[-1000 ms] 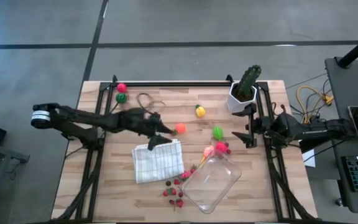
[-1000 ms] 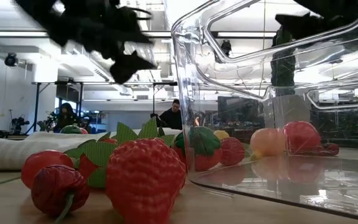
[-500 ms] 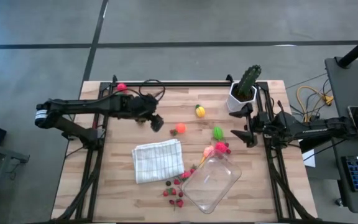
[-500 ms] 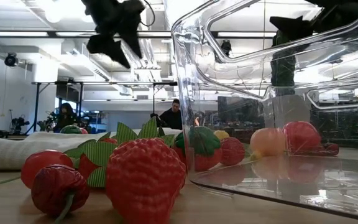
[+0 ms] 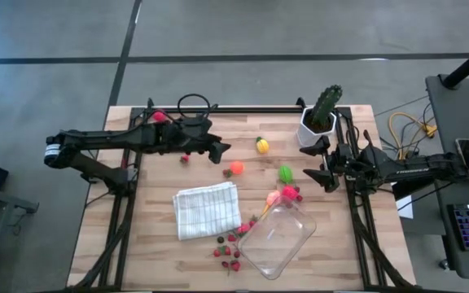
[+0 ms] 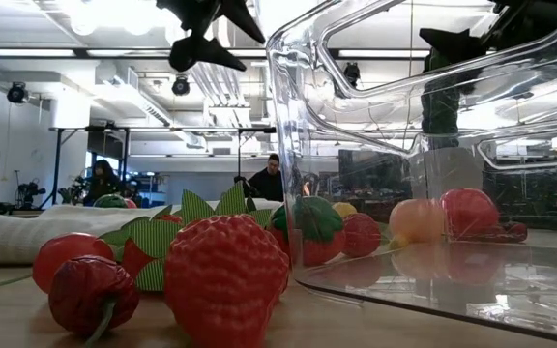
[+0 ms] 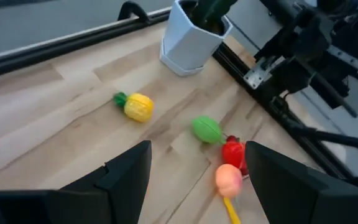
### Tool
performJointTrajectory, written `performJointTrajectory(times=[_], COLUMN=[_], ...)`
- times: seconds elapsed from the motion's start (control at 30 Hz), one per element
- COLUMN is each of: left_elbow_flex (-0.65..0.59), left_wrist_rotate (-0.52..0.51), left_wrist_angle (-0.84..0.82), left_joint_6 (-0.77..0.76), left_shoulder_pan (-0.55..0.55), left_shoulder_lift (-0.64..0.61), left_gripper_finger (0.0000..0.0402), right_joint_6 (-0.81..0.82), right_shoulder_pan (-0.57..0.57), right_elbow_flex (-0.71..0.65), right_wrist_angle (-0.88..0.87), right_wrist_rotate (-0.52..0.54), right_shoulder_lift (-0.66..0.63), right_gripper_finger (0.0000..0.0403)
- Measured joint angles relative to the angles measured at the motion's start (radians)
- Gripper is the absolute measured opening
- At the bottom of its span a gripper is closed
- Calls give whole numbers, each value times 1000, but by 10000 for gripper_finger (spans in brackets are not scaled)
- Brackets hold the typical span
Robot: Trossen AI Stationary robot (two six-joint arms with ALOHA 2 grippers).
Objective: Pick and placing Produce into tupperware
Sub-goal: Put the tomato into the transparent bin
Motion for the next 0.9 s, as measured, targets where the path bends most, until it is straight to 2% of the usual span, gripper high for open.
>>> performJointTrajectory(times=[0.13, 0.27, 0.43, 0.6, 0.73, 0.9], left_elbow_flex=[1, 27, 97, 121, 125, 123], left_wrist_rotate=[-64, -201, -321, -464, -533, -601], left_wrist_angle=[-15, -218, -567, -818, -911, -964], left_joint_6=[-14, -60, -189, -284, -290, -293], left_shoulder_pan=[0, 0, 0, 8, 41, 145], left_shoulder_lift=[-1, -5, -9, -10, -8, 25], left_gripper_finger=[245, 245, 245, 245, 245, 245], right_joint_6=[88, 119, 120, 119, 125, 319], right_shoulder_pan=[0, 0, 0, 0, 0, 0], right_elbow_flex=[0, 0, 0, 0, 0, -1], right_wrist_angle=[0, 0, 0, 0, 0, 9], right_wrist_rotate=[0, 0, 0, 0, 0, 3], right_shoulder_lift=[3, 3, 3, 3, 3, 5], right_gripper_finger=[368, 368, 368, 368, 368, 368])
